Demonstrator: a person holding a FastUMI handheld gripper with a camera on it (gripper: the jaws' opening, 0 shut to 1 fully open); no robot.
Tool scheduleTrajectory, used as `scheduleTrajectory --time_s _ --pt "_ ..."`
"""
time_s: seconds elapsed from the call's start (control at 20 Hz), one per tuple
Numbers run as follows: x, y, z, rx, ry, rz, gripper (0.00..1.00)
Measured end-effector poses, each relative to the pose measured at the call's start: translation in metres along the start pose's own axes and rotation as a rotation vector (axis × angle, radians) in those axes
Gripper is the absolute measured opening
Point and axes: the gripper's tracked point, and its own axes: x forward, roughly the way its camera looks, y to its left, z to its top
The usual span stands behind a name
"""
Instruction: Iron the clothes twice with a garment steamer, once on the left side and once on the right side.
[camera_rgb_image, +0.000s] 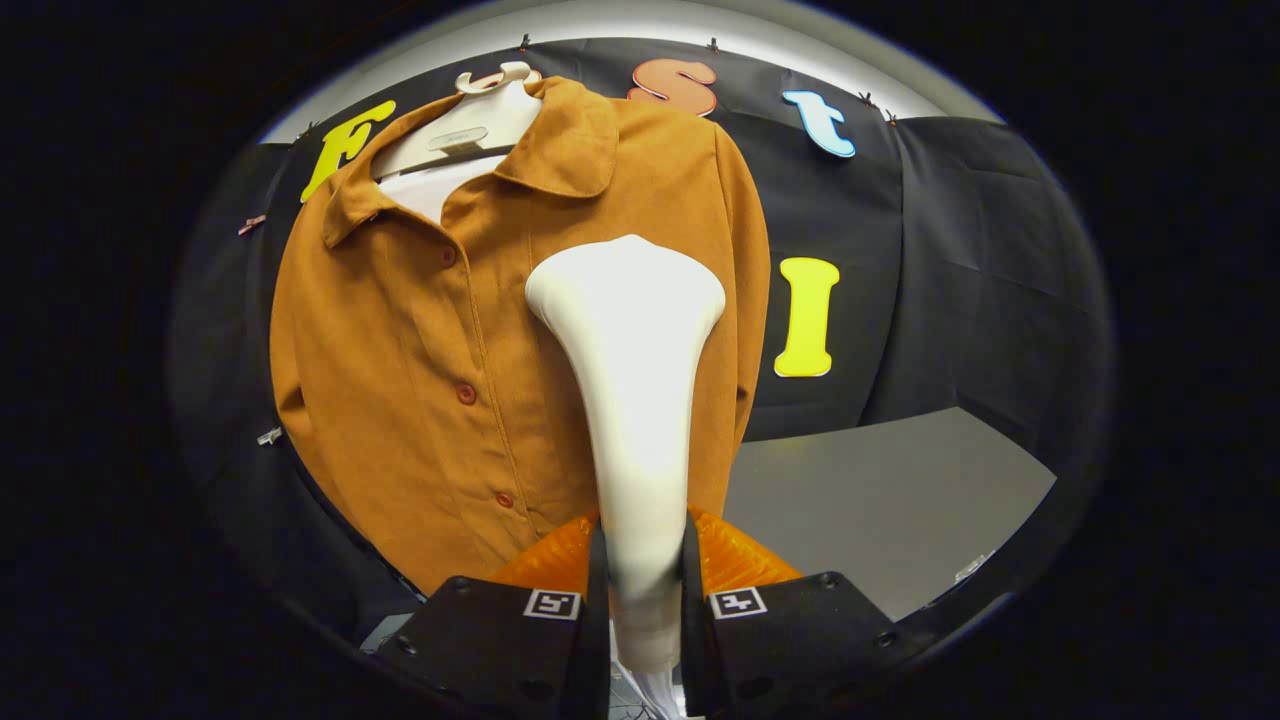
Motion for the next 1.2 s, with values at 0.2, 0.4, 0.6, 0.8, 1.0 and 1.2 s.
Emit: scheduleTrajectory --time_s 0.2,0.4,0.6,0.8,1.0,1.2 --pt "0.004 -0.001 -0.033 -0.007 0.064 -0.012 0.32" --pt "0.008 0.002 -0.070 -0.018 0.133 -0.012 0.32" --pt "0.009 0.004 -0.108 -0.038 0.213 -0.011 0.32" --pt "0.014 0.007 -0.152 -0.040 0.312 -0.022 0.32" --pt "0.015 0.009 -0.191 -0.044 0.391 -0.040 0.32" --pt "0.013 0.014 -0.218 -0.028 0.458 -0.042 0.32"
